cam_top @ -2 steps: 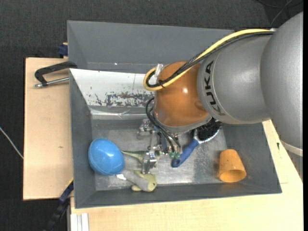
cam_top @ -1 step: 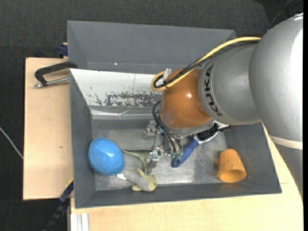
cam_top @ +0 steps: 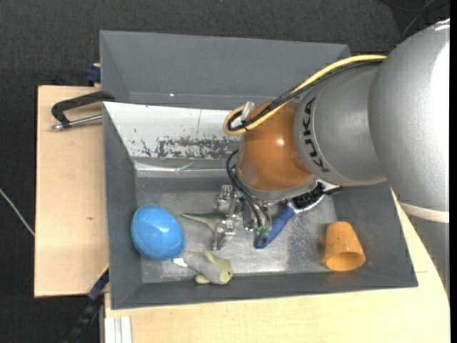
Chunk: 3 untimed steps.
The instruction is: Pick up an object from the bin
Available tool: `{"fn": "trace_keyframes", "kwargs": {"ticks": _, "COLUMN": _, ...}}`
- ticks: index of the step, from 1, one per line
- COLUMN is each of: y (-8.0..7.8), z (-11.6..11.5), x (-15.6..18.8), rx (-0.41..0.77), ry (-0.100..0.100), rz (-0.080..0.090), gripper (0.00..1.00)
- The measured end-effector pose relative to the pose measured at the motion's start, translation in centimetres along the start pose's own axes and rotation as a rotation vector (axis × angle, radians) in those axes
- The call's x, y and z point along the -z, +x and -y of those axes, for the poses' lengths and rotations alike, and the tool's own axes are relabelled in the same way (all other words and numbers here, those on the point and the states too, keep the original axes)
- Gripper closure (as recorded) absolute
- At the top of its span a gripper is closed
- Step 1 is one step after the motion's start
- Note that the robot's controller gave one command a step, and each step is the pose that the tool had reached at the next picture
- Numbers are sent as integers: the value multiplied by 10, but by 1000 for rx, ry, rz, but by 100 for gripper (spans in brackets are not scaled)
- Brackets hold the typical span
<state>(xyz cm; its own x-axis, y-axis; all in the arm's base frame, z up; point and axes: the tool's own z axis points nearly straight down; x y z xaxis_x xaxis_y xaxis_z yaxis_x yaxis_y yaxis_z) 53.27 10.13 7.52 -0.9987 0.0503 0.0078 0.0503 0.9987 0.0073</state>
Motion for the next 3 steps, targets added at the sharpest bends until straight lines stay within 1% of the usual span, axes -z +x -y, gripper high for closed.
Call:
{"fn": "trace_keyframes", "kwargs": {"ticks": 1, "y": -39, "z": -14, "x": 0, "rx": 226, "ry": 6, "rz": 4, "gripper": 100}}
{"fn": "trace_keyframes", "kwargs": {"ticks": 2, "y": -9, "z": -15, "x": 118, "rx": 803, "ry": 10, "rz": 15, "gripper": 100}}
{"fn": "trace_keyframes", "kwargs": {"ticks": 3, "y": -54, "z": -54, "x": 209, "rx": 1088, "ry": 12, "rz": 17, "gripper": 100}}
